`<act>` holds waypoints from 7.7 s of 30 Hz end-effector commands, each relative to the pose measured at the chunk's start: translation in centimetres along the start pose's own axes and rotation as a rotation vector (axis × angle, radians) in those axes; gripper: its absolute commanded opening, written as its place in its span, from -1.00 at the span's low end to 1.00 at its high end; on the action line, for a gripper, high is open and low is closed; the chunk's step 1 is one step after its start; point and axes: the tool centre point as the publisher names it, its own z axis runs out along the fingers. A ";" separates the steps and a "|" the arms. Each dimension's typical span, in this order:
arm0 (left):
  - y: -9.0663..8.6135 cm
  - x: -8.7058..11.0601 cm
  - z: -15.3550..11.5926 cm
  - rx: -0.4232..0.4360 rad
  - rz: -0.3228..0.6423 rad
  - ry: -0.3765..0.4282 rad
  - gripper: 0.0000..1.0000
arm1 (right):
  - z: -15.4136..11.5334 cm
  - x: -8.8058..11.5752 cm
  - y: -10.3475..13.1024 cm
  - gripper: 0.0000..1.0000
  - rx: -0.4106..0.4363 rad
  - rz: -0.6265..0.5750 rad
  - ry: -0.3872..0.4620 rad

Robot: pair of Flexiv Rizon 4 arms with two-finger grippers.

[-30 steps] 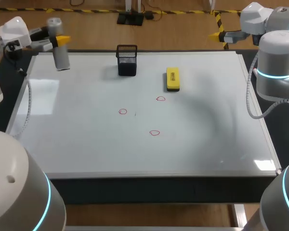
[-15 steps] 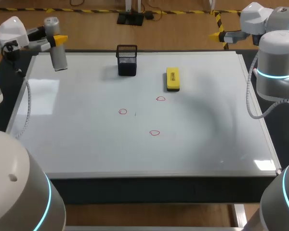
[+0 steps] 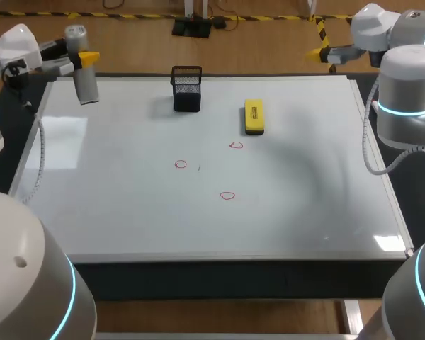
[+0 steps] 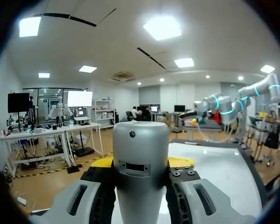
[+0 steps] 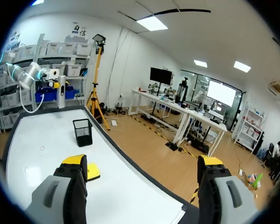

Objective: Pick up the inspection probe, press it on each red-marked spot on the whiteboard one by one, put down the probe, pick up the eraser, and wipe off all the red marks.

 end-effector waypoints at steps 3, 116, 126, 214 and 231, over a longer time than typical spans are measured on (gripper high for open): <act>-0.1 0.1 0.0 0.000 0.001 -0.003 -1.00 | 1.3 0.6 0.0 1.00 0.100 -0.144 0.217; -0.1 0.1 0.0 0.000 0.001 -0.003 -1.00 | 9.8 18.2 -14.1 1.00 0.309 -1.854 1.462; -0.1 0.1 0.0 0.000 0.001 -0.003 -1.00 | 10.0 18.5 -14.0 1.00 0.299 -1.863 1.466; -0.1 0.1 0.0 0.000 0.001 -0.003 -1.00 | -5.8 7.0 -19.7 -1.00 0.549 -1.601 1.324; -1.5 5.0 2.3 0.026 0.027 0.116 -1.00 | -5.8 7.0 -19.7 -1.00 0.549 -1.601 1.324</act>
